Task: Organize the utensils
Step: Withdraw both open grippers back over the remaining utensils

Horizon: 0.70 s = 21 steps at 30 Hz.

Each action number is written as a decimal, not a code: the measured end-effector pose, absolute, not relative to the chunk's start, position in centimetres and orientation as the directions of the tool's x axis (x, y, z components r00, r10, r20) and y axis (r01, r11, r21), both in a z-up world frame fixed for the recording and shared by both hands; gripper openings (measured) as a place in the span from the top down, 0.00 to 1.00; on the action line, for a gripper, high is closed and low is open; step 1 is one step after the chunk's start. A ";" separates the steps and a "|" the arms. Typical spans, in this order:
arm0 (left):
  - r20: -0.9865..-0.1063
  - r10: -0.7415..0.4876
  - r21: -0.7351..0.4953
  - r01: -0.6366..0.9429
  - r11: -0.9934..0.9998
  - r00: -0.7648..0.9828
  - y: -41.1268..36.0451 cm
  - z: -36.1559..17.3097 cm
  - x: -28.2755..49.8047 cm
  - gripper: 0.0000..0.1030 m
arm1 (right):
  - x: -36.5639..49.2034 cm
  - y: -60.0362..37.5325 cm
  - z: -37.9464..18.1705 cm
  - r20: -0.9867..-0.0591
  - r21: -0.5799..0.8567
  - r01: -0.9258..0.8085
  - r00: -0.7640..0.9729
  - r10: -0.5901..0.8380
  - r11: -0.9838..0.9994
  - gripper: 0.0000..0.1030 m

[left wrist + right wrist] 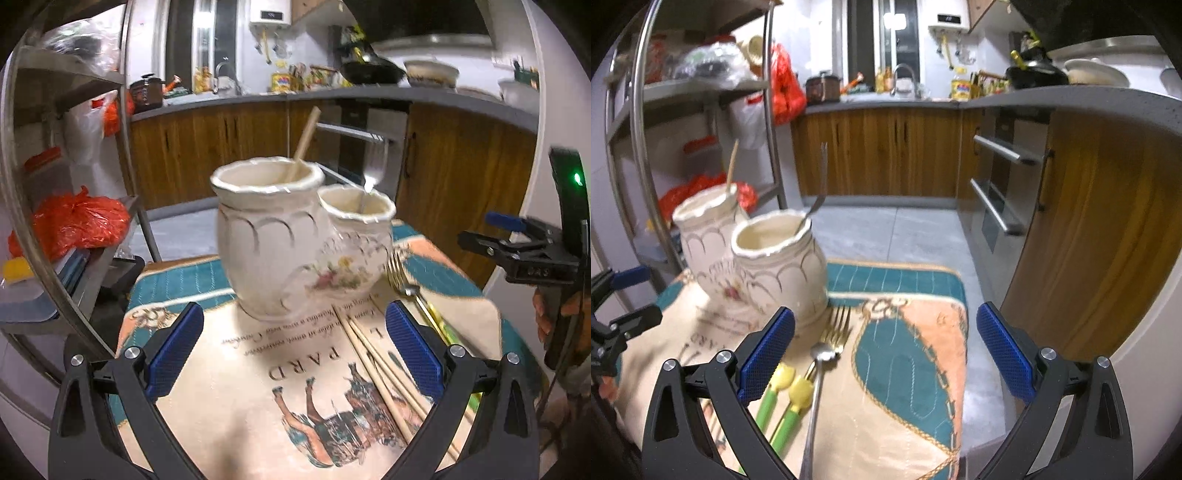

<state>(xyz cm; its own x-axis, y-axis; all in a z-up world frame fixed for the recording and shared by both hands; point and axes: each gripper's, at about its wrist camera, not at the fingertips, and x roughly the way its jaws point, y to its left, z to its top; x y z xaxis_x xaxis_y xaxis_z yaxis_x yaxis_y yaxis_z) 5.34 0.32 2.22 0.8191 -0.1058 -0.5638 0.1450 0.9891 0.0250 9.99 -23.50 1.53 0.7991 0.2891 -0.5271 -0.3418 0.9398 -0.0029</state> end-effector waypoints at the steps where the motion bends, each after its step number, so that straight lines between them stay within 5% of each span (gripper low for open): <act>1: -0.572 -0.104 0.037 0.152 0.988 0.814 0.0 2.0 5.3 0.06 | 10.1 -23.4 1.3 -0.540 -0.005 -0.339 0.793 0.283 0.941 0.05; 12: -0.688 -0.122 0.115 0.274 0.955 0.715 -3.4 -0.7 5.3 0.06 | 9.3 -24.0 0.7 -0.582 0.036 -0.354 0.752 0.308 0.934 0.10; 21: -0.766 -0.154 0.075 0.325 0.943 0.624 -4.5 -2.0 5.2 0.39 | 6.8 -22.4 -0.3 -0.653 0.090 -0.400 0.668 0.358 0.912 0.48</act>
<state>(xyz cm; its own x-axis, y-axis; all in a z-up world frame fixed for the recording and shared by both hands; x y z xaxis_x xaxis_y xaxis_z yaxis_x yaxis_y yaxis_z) 5.20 -4.49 -2.03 0.6240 -0.1541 -0.7661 0.3248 0.9428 0.0749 6.78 -22.39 -0.30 0.6678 0.3577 -0.6528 -0.4002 0.9120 0.0903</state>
